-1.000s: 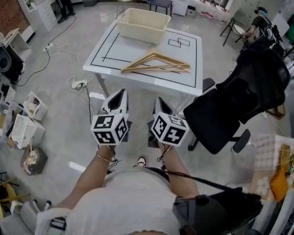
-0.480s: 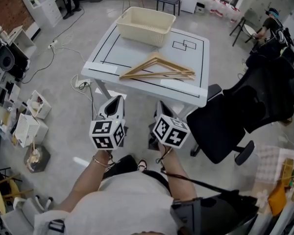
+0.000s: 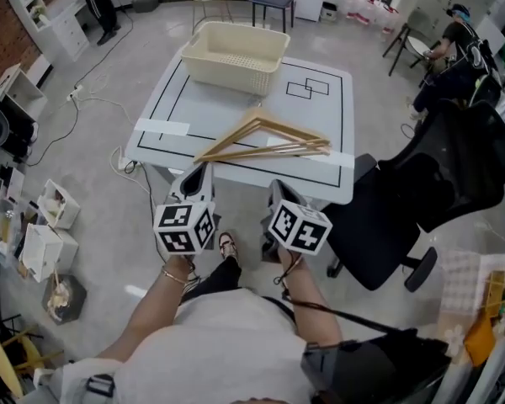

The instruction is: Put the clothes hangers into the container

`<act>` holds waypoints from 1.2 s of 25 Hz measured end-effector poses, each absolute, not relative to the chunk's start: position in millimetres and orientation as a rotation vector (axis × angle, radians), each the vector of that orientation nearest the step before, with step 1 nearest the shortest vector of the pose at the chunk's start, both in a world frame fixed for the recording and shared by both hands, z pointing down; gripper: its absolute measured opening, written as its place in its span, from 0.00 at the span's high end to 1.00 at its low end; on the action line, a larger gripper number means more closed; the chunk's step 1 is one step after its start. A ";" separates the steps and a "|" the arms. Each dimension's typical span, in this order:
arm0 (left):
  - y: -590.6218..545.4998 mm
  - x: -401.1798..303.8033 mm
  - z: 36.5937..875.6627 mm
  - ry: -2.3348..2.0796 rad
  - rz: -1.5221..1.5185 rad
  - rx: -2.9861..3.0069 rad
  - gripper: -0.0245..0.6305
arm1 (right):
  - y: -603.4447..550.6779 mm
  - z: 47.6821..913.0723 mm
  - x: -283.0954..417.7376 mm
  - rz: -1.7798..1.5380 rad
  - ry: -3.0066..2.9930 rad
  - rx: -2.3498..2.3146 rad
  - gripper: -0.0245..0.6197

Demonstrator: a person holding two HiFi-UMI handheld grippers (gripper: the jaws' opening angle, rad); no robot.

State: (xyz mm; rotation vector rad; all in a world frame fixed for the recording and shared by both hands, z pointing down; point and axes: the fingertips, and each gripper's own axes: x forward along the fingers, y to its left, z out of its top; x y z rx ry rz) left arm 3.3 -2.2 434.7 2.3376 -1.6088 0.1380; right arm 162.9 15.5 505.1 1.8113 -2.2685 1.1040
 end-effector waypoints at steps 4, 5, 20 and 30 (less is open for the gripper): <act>-59.0 0.2 421.3 -1.566 0.095 2.372 0.96 | -38.5 491.2 152.4 1.061 -2.271 1.819 0.94; -72.2 -1.0 417.0 -1.557 0.087 2.387 0.96 | -52.2 486.5 148.9 1.047 -2.275 1.821 0.94; -214.8 -40.6 440.1 -1.460 0.104 2.383 0.96 | -197.9 478.7 77.7 1.095 -2.319 1.748 0.94; -252.9 -23.6 460.7 -1.429 0.160 2.355 0.96 | -231.2 499.3 105.9 1.162 -2.246 1.779 0.94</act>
